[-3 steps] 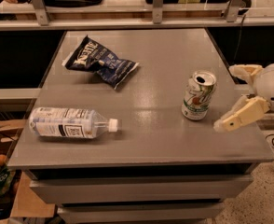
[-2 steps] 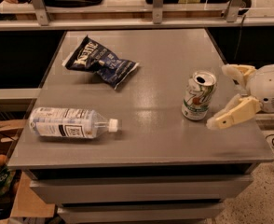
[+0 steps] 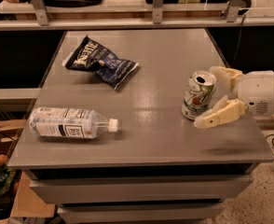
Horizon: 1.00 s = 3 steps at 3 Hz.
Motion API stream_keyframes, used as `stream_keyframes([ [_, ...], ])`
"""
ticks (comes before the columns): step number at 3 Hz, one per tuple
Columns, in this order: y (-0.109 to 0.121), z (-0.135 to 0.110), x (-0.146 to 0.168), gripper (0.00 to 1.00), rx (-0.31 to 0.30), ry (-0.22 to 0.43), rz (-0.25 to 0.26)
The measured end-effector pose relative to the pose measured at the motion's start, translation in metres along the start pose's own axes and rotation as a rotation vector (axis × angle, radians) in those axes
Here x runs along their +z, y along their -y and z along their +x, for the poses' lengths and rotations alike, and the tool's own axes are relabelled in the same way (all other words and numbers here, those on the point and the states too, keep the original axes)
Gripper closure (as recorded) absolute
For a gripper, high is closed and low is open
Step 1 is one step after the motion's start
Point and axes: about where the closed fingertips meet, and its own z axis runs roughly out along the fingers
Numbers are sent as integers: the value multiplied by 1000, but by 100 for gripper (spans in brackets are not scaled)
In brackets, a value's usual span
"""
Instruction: Knock 7up can over
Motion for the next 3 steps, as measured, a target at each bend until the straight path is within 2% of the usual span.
stream_keyframes([
  [1,-3,5,11,0,33,69,-14],
  [2,-6,8,19,18,60,119,-23],
  [3,-7,8,22,41,69,142,-30],
])
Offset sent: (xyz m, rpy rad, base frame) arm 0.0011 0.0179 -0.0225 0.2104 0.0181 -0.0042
